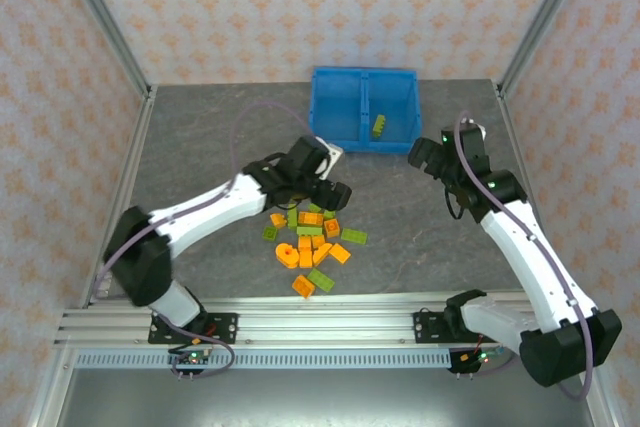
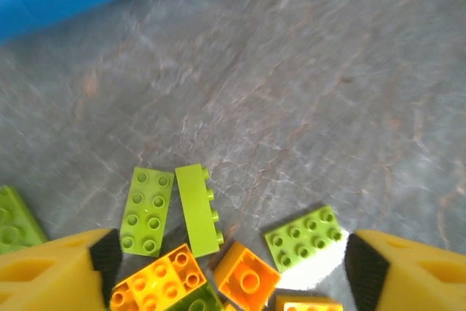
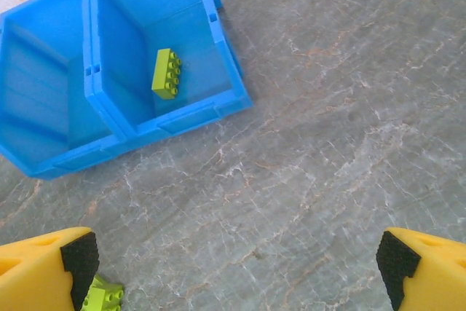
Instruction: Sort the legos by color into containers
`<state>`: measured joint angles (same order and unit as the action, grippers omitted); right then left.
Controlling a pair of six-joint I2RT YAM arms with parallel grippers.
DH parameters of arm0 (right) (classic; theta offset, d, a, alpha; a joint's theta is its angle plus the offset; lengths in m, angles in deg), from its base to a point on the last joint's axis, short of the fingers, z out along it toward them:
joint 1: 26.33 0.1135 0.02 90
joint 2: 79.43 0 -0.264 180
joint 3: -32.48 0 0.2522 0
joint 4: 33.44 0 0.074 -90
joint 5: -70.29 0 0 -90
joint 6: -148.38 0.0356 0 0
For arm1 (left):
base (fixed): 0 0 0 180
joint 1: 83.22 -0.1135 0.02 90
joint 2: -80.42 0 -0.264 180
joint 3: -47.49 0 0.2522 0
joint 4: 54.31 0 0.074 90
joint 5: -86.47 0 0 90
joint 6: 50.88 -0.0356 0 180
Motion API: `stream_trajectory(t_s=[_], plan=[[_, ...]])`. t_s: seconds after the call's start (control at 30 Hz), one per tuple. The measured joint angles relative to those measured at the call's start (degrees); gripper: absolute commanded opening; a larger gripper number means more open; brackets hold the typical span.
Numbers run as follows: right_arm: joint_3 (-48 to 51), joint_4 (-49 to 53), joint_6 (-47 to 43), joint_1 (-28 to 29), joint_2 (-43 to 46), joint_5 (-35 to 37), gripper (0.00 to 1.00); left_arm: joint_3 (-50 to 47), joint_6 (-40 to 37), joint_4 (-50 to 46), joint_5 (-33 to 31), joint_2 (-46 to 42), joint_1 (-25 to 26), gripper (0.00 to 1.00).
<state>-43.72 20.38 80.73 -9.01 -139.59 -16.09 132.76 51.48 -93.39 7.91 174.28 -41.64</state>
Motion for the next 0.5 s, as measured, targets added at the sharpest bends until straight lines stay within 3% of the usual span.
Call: stream_trajectory(t_s=[0.23,0.5], plan=[[0.5,1.88,1.03,0.0,0.85,1.64,0.99,8.26,5.86,-7.3,-1.64,15.54,0.0,0.72],[0.5,2.91,1.03,0.0,0.44,2.25,0.99,11.96,7.54,-11.96,-2.54,22.08,0.46,0.43]])
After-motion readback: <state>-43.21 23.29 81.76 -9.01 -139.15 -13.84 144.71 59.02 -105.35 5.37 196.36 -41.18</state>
